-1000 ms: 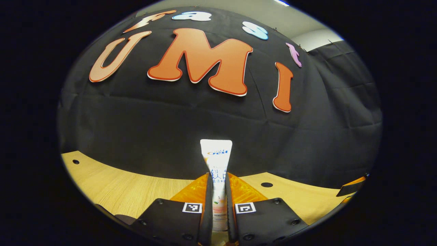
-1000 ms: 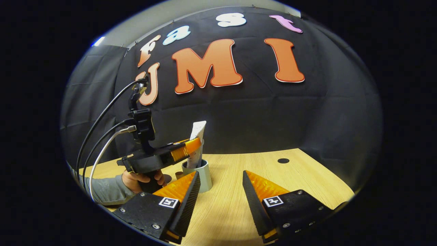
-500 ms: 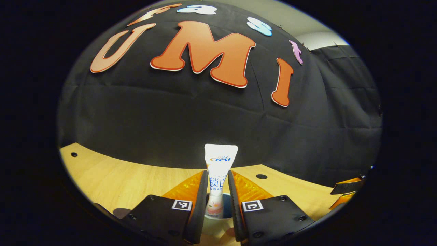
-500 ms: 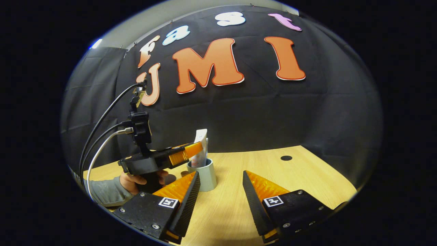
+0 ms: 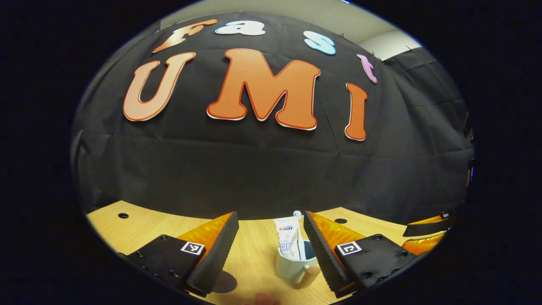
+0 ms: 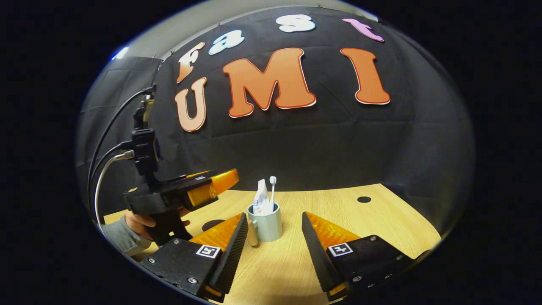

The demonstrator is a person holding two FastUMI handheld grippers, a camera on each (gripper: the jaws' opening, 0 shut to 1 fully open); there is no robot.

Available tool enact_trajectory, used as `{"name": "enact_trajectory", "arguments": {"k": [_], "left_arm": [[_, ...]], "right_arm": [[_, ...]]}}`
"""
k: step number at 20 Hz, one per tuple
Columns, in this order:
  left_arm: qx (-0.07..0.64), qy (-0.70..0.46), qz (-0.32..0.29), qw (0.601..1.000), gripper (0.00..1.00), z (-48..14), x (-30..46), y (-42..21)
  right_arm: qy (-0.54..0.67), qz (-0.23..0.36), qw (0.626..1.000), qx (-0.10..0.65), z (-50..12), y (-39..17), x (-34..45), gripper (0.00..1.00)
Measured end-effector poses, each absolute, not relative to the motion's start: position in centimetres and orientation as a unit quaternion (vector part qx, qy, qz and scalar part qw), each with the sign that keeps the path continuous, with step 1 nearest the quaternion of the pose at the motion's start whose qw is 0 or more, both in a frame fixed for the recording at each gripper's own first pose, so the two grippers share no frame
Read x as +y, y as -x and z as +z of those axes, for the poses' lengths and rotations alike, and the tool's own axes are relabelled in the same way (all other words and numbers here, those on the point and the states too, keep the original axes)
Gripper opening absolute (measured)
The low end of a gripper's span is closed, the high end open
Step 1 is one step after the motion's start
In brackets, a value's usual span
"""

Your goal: Put the toothbrush and toothpaste on the desktop into the cup, then pick up the cup and place it on the coaster on the desktop.

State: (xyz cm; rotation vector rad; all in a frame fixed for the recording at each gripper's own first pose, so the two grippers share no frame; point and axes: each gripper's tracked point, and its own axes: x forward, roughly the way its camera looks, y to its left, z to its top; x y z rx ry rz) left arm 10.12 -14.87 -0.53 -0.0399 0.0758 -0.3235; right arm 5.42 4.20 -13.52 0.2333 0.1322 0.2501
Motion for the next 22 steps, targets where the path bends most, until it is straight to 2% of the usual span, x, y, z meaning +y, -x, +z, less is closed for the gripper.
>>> {"name": "enact_trajectory", "arguments": {"k": [9,15,22], "left_arm": [[-0.018,-0.028,-0.102,0.994,0.98,5.3,-6.7,-4.3],[-0.035,-0.034,-0.072,0.996,0.97,6.7,-2.5,-1.4],[-0.038,-0.052,-0.048,0.997,0.97,6.8,0.1,0.8]], "right_arm": [[-0.092,0.128,0.984,0.083,-10.3,-6.8,7.4,0.78],[-0.082,0.122,0.977,0.157,-12.1,-8.3,9.3,0.78],[-0.061,0.106,0.952,0.281,-17.3,-10.6,11.4,0.78]]}}
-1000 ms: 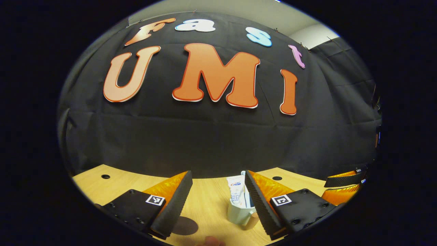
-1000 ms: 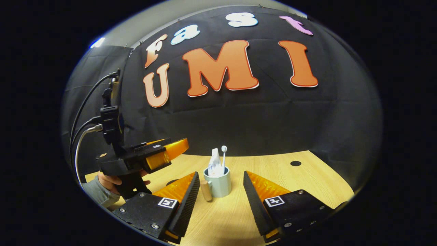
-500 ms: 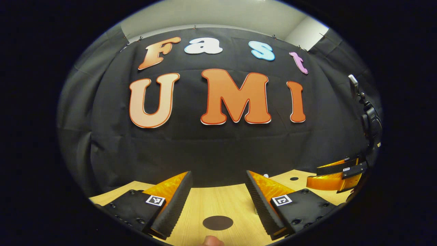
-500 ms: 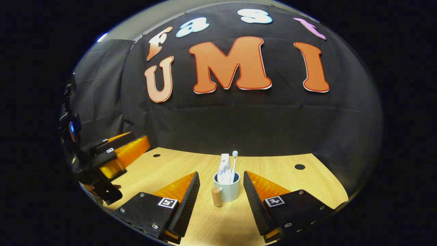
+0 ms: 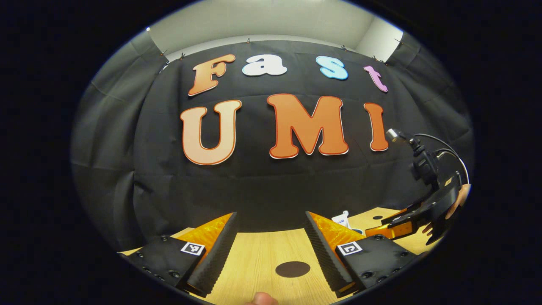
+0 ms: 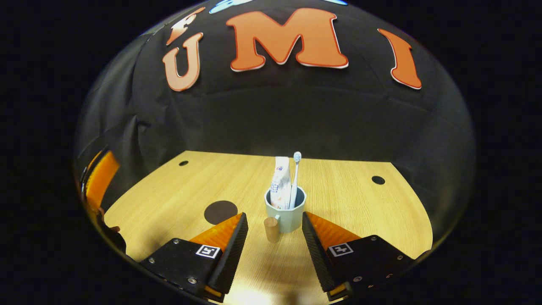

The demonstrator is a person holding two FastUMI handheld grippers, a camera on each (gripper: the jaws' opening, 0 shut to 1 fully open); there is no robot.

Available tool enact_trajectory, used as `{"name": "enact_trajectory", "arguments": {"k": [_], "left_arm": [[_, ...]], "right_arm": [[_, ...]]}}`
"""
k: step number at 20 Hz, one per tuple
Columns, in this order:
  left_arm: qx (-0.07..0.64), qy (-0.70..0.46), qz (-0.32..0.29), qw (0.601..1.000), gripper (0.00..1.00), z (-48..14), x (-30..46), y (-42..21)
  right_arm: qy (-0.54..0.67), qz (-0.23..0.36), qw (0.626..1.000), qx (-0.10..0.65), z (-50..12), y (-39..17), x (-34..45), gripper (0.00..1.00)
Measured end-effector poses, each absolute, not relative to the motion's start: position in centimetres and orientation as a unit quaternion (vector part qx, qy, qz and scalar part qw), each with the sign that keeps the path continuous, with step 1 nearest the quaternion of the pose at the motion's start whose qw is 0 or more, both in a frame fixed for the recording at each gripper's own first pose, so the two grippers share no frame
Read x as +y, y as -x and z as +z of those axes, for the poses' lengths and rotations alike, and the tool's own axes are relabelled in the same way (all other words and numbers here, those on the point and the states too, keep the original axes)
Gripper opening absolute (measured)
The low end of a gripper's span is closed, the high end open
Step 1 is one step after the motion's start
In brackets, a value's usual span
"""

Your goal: Put the toothbrush and toothpaste on the desktop into the cup, then pick up the cup and place it on the coaster on the desktop.

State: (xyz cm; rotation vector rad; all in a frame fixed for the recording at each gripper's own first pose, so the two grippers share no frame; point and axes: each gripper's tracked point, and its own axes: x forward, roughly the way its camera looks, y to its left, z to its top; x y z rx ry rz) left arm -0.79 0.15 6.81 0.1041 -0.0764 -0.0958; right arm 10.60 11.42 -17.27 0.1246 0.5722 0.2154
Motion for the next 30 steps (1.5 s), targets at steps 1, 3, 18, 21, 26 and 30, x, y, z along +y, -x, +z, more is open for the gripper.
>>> {"name": "enact_trajectory", "arguments": {"k": [1,3,18,21,26,30], "left_arm": [[-0.045,-0.050,-0.044,0.997,0.97,7.1,0.4,1.4],[-0.059,-0.051,-0.036,0.996,0.98,7.8,1.1,2.1],[-0.051,-0.043,-0.005,0.998,0.97,6.6,4.5,3.1],[-0.040,-0.037,-0.008,0.998,0.98,5.7,4.6,3.1],[-0.030,-0.039,-0.001,0.999,0.98,5.0,5.0,3.2],[-0.022,-0.036,0.000,0.999,0.98,4.6,5.0,3.4]], "right_arm": [[-0.061,0.099,0.947,0.300,-17.9,-10.8,11.5,0.78],[-0.062,0.090,0.938,0.328,-19.0,-11.8,12.1,0.78],[-0.036,0.021,0.885,0.463,-26.1,-14.7,12.6,0.72],[-0.049,0.022,0.878,0.476,-26.3,-14.5,12.6,0.65],[-0.061,0.027,0.866,0.496,-27.0,-14.1,11.9,0.27],[-0.060,0.027,0.868,0.492,-26.9,-13.8,12.4,0.23]]}}
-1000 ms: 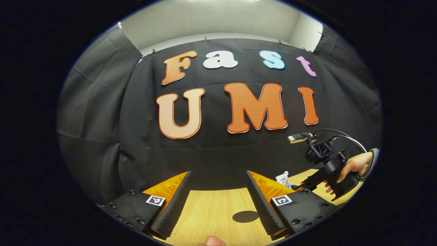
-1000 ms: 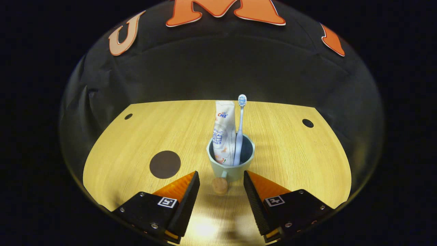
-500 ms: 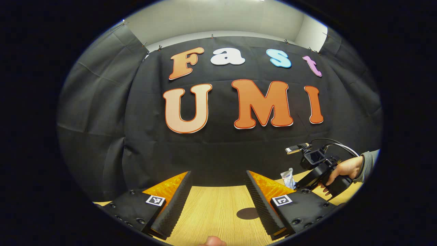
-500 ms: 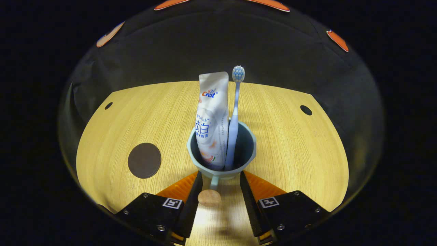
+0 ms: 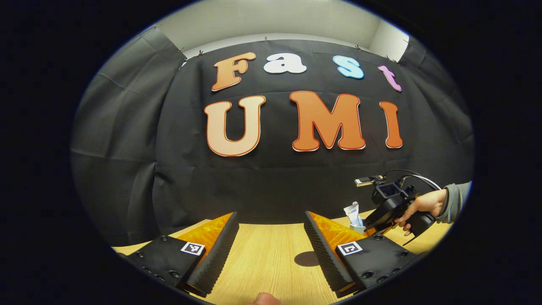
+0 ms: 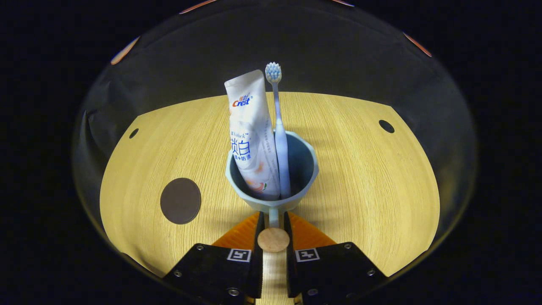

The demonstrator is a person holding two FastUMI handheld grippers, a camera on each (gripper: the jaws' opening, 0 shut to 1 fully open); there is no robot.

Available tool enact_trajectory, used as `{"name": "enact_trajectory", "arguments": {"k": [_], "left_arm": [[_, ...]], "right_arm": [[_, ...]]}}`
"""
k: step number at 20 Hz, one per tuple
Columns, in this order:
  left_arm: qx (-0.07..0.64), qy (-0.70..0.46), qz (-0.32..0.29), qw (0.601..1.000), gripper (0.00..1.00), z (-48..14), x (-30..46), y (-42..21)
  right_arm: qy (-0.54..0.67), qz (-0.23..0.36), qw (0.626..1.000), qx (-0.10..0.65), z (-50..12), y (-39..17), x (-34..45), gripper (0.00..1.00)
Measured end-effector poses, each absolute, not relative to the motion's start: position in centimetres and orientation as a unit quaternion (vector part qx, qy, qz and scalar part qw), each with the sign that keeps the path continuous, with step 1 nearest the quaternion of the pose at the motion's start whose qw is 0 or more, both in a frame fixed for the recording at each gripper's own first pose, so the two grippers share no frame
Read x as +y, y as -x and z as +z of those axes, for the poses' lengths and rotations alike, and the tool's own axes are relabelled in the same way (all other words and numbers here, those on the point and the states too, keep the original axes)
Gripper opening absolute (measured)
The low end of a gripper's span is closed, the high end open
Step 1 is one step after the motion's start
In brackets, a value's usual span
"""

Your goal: Put the toothbrush and toothpaste on the desktop into the cup, then pick up the cup and place it on the coaster on the desktop.

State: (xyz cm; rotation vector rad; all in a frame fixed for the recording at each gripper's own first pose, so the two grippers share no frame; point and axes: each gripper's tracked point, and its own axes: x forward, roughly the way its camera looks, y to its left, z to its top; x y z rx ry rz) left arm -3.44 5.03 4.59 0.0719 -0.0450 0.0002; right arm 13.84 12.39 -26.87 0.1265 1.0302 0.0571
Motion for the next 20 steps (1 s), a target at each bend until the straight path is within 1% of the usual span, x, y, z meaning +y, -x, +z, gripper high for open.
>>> {"name": "enact_trajectory", "arguments": {"k": [3,7,10,14,20], "left_arm": [[-0.020,-0.039,0.001,0.999,0.98,4.5,5.2,3.5],[-0.015,-0.038,0.000,0.999,0.98,4.1,5.1,3.7],[-0.010,-0.035,0.000,0.999,0.98,3.9,5.0,3.7],[-0.004,-0.031,-0.001,1.000,0.98,3.0,5.0,4.4],[0.006,-0.037,-0.009,0.999,0.98,2.4,4.7,4.5]], "right_arm": [[-0.060,0.029,0.868,0.491,-27.0,-13.7,12.6,0.21],[-0.064,0.038,0.874,0.480,-26.7,-13.8,12.5,0.21],[-0.075,0.056,0.876,0.473,-26.7,-13.8,12.5,0.21],[-0.057,0.072,0.884,0.458,-26.8,-14.2,12.2,0.21],[-0.049,0.115,0.893,0.432,-26.9,-14.7,11.8,0.21]]}}
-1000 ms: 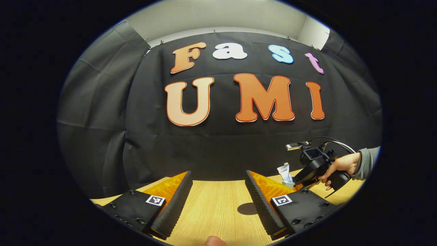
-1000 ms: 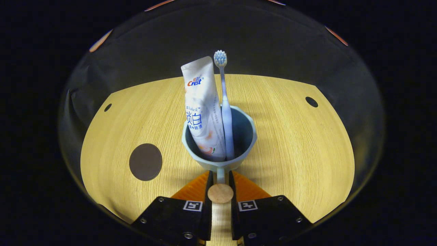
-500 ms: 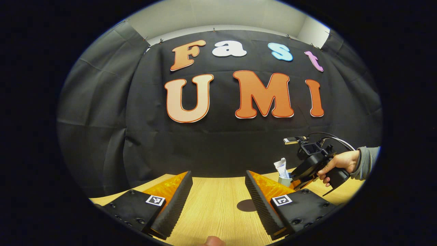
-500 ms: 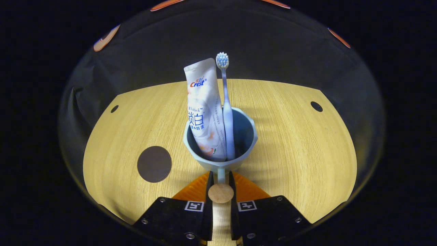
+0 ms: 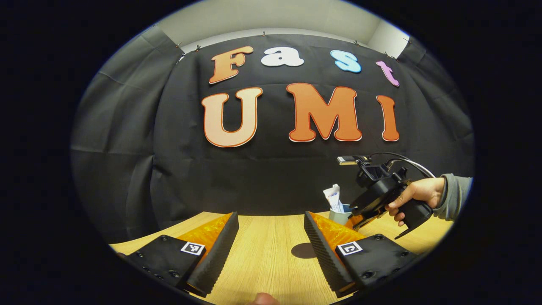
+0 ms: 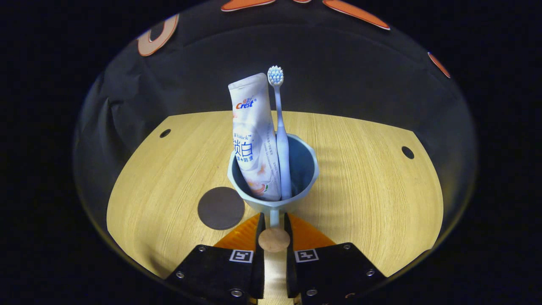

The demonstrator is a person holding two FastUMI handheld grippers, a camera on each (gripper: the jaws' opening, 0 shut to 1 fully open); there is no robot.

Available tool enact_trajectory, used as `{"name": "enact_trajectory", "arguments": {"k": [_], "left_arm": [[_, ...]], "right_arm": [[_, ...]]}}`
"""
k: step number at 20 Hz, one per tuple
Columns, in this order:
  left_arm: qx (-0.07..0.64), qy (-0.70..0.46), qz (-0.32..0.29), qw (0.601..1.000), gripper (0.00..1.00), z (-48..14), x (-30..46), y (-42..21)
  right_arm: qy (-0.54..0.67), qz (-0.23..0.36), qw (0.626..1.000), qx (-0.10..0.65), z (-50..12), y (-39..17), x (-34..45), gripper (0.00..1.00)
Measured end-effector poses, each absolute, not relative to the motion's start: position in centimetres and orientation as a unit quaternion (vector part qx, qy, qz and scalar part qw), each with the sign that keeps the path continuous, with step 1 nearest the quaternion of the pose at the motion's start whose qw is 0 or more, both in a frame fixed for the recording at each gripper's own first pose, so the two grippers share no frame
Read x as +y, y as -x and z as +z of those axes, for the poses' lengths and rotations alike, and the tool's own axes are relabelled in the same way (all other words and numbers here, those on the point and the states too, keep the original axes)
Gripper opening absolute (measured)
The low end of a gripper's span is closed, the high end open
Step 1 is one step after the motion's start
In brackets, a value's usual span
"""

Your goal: Put the toothbrush and toothpaste on the desktop into the cup, then pick up the cup and place it on the coaster on the desktop.

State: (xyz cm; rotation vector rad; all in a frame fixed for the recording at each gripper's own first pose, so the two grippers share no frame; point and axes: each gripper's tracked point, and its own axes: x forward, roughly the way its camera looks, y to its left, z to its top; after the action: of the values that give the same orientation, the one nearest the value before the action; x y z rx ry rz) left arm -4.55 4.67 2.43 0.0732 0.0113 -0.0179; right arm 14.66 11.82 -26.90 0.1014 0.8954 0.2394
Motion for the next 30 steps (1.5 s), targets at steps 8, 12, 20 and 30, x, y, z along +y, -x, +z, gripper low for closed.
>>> {"name": "enact_trajectory", "arguments": {"k": [8,12,20,30], "left_arm": [[0.022,-0.030,0.001,0.999,0.98,1.2,5.6,4.9],[0.027,-0.029,0.011,0.999,0.98,0.9,6.7,5.0],[0.048,-0.021,0.017,0.998,0.98,-0.6,7.2,5.0],[0.062,-0.015,0.021,0.998,0.98,-1.7,7.4,5.0]], "right_arm": [[-0.027,0.175,0.891,0.418,-27.6,-15.4,11.4,0.21],[-0.019,0.191,0.887,0.420,-27.7,-15.4,11.0,0.21],[0.007,0.212,0.871,0.444,-27.4,-15.2,10.4,0.21],[0.023,0.215,0.880,0.423,-26.9,-15.1,9.6,0.38]]}}
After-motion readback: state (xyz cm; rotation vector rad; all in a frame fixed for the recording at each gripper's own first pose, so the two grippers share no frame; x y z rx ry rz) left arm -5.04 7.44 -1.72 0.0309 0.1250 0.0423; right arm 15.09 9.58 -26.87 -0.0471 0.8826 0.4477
